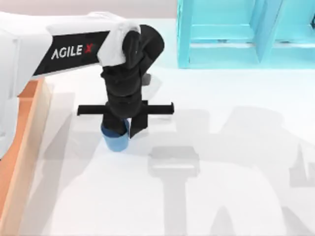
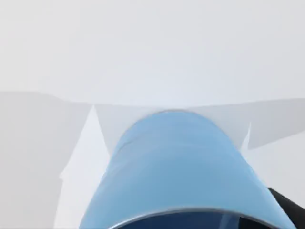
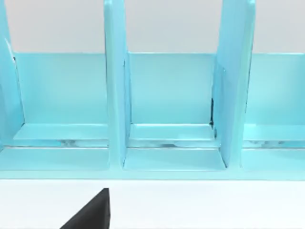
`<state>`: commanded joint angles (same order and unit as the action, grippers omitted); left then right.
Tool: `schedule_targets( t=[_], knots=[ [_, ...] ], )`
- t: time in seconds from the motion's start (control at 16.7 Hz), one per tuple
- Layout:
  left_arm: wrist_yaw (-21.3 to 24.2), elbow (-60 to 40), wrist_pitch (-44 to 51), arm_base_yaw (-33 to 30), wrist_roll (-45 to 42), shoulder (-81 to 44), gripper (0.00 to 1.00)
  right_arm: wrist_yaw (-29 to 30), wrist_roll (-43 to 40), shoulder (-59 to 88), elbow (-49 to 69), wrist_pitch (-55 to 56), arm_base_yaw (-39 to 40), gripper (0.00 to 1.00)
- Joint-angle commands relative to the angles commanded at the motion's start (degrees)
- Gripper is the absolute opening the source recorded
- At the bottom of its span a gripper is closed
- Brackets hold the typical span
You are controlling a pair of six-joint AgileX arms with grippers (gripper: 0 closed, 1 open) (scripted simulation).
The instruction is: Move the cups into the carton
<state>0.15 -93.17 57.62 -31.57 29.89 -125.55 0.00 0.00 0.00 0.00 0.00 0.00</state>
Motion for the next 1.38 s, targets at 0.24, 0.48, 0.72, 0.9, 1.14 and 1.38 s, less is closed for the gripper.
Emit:
schedule_targets(
  t=[0.24,0.48,0.72,0.9,1.14,1.38],
  knots=[
    [-0.02,0.01,0.01,0.02,-0.06,0.11,0.0,0.0,0.0,0.0,0.0,0.0,0.0,1.0],
    [-0.03,-1.02,4.01,3.72,-3.31,3.77,0.0,0.0,0.0,0.0,0.0,0.0,0.0,1.0],
    [-0.04,-2.76,13.72,10.6,-10.76,10.88,0.0,0.0,0.0,0.0,0.0,0.0,0.0,1.0],
    [-0.1,-3.27,16.37,13.19,-13.05,13.2,0.0,0.0,0.0,0.0,0.0,0.0,0.0,1.0],
    [-0.21,-3.1,16.26,13.08,-13.21,13.09,0.0,0.0,0.0,0.0,0.0,0.0,0.0,1.0],
    [-0.47,-1.73,17.18,19.34,-19.38,16.31,0.0,0.0,0.0,0.0,0.0,0.0,0.0,1.0]
  ],
)
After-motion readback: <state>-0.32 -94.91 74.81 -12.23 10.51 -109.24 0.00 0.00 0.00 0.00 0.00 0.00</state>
